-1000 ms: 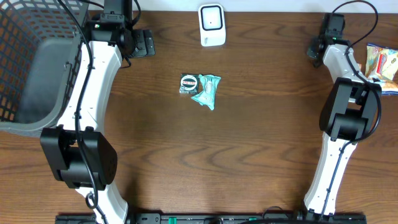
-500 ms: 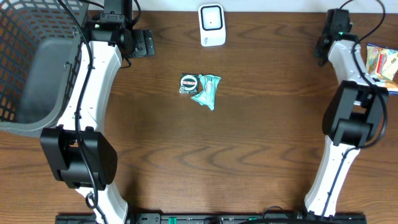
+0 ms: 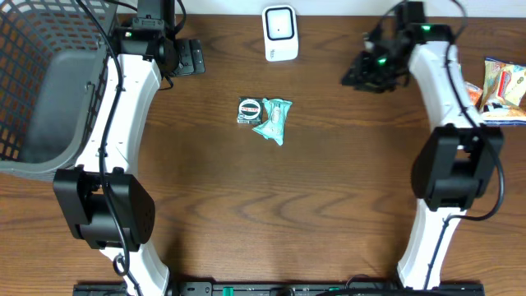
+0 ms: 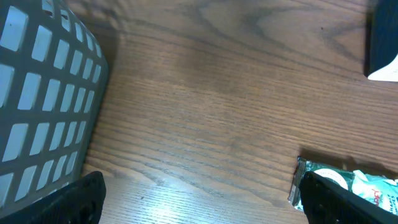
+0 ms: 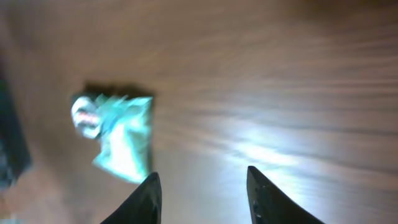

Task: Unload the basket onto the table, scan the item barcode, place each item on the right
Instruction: 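Move the right gripper over the mint-green wipes pack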

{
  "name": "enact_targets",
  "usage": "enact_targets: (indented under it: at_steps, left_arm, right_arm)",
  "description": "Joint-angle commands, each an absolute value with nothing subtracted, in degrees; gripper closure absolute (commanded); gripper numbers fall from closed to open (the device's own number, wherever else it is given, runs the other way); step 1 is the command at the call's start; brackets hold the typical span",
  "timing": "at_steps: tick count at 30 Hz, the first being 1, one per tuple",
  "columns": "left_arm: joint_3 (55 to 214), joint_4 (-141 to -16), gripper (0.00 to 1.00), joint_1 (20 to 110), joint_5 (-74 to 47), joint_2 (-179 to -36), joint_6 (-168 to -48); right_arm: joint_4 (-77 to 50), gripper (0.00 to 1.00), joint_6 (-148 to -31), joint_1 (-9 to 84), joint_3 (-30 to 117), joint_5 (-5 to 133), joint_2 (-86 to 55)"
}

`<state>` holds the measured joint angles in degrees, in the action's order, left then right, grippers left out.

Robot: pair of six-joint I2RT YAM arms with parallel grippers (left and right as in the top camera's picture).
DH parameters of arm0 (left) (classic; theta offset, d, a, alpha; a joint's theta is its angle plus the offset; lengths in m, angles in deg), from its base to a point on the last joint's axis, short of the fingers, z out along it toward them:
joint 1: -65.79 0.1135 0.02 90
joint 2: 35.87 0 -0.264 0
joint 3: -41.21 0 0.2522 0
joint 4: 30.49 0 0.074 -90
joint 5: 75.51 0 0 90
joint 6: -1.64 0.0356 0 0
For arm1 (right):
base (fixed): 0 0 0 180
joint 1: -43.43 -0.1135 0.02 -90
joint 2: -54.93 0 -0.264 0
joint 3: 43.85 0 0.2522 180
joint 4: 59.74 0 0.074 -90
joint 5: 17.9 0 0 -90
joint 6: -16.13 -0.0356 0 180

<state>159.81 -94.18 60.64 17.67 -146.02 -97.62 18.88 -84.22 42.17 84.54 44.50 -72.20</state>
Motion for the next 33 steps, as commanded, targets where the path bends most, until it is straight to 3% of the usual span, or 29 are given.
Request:
enact_targets:
  at_steps: [1,7,17,26,33]
  left_arm:
    - [160.51,-94.38,0.02,60.64,18.17,-144.84,-98.53]
    - [160.51,-94.38,0.02,60.64,18.17,-144.84,-98.53]
    - [160.51,-94.38,0.02,60.64,18.17,-144.84,-98.53]
    - [160.51,-94.38,0.02,60.64,18.17,-144.84,-98.53]
    - [160.51,-94.38,0.02,60.64,18.17,-144.84,-98.53]
  right_arm:
    - [19.54,0.59,-84.55,35.57,84.43,42.62,-72.72]
    - [18.14,0.65,-84.61,26.09,84.43,50.30,-72.72]
    - [17.22,0.60,-92.66,13.50,84.43,69.66,-72.72]
    - [16.63,0.69,-100.35,5.93,84.43,81.25,-72.74]
    - [16.45,0.68,-101.73,3.29,84.41,88.09,-74.30]
